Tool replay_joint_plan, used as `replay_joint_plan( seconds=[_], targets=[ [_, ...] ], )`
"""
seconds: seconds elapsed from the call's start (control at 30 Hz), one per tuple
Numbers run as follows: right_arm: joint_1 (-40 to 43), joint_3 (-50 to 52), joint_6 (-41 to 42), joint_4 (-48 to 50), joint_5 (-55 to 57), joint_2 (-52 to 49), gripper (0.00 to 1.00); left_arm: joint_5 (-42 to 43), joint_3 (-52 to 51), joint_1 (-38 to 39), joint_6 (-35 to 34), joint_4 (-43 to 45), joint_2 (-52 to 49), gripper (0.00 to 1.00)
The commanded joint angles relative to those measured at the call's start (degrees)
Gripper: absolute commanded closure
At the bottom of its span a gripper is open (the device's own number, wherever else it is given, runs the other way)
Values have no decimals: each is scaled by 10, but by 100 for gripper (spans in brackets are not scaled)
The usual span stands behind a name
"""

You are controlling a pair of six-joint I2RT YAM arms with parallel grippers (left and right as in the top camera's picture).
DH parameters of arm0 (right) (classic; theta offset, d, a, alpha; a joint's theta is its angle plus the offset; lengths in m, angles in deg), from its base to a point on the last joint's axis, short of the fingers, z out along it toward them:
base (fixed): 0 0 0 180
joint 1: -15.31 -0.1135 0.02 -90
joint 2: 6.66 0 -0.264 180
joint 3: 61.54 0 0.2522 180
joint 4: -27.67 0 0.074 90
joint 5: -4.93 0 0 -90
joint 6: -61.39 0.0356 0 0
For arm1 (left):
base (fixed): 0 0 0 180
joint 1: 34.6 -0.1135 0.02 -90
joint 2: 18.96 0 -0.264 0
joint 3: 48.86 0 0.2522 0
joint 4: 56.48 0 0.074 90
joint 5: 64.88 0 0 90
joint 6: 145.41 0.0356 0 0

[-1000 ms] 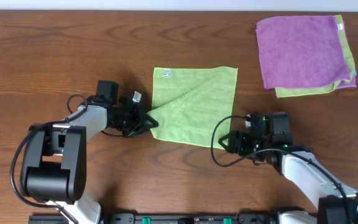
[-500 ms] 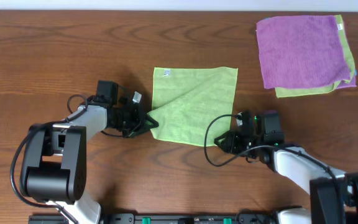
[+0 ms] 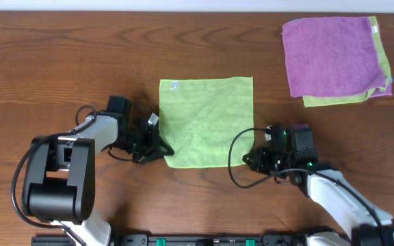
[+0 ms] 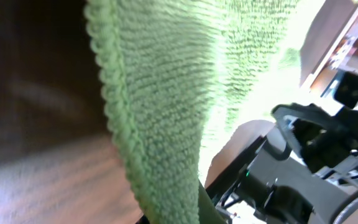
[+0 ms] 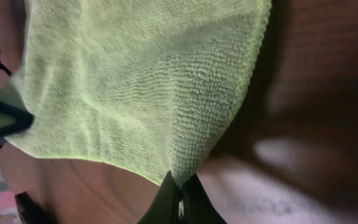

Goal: Fold the cloth
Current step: 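Grasp the green cloth's near right corner with the right gripper, then lift and fold the near edge forward over the far edge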

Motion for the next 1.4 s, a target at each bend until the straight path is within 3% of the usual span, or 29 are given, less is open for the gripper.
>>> replay_joint_plan(
  seconds=[0.0, 0.33, 0.67, 1.13, 1.37],
  targets=[
    [-8, 3, -3, -29, 10, 34, 99, -18, -2, -2, 62, -28, -3, 94],
    [-8, 3, -24, -124, 31, 98, 99, -70, -2, -3, 111, -95, -3, 94],
    [-8, 3, -22, -42, 31, 110, 99, -48, 3, -3, 90, -92, 10, 94],
    [-8, 1, -10, 73, 98, 106, 99, -85, 27, -3, -88, 56, 78, 94],
    [-8, -31, -20, 111, 134, 45, 99, -121, 27, -3, -180, 175, 78, 94]
  ],
)
